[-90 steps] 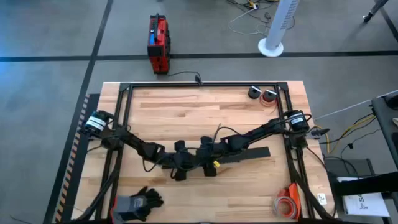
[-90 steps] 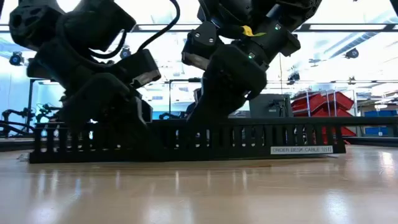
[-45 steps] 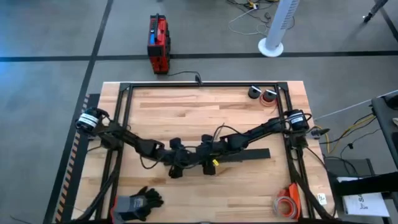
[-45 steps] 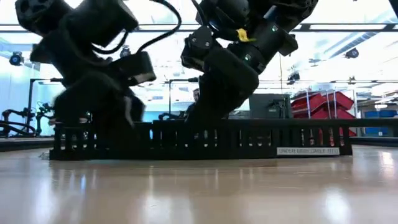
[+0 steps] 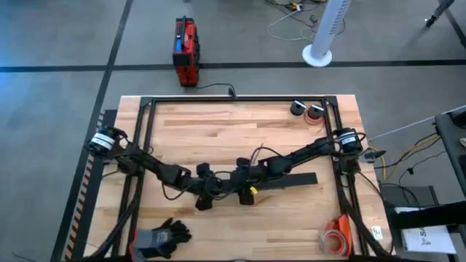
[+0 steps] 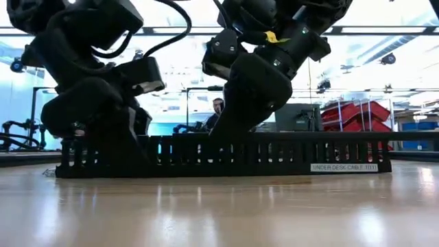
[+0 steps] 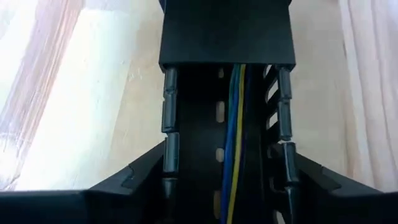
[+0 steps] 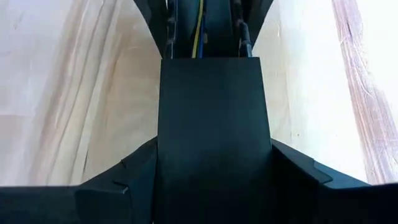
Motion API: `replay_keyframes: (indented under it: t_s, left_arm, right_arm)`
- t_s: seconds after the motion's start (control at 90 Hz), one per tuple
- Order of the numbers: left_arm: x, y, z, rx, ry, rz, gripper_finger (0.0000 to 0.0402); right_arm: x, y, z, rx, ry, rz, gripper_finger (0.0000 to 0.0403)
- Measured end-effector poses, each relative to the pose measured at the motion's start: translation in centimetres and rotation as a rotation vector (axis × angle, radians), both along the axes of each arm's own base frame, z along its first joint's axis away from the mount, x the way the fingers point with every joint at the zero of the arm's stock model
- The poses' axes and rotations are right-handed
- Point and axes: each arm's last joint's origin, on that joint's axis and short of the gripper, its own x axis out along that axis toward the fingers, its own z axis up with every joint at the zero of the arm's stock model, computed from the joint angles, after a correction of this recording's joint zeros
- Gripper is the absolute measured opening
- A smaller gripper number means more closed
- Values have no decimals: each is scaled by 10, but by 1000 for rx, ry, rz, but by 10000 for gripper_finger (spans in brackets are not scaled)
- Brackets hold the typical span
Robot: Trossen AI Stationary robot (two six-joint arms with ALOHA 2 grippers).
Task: Ziptie cables
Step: Insert the cable duct cover into the cable duct
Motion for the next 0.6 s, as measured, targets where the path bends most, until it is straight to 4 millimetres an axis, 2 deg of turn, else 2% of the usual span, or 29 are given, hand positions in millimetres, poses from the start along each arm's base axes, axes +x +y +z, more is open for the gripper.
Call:
replay_keyframes:
  t_s: [0.233, 0.478, 0.6]
  left_arm:
    - [10, 3, 6, 20, -64, -9, 226]
    - [17, 13, 9, 47, -105, -40, 219]
    - [19, 16, 11, 48, -94, -76, 235]
  right_arm:
    - [6, -2, 5, 30, -29, -42, 217]
    - [6, -3, 5, 21, -16, -51, 216]
    - [5, -4, 5, 19, -12, -54, 218]
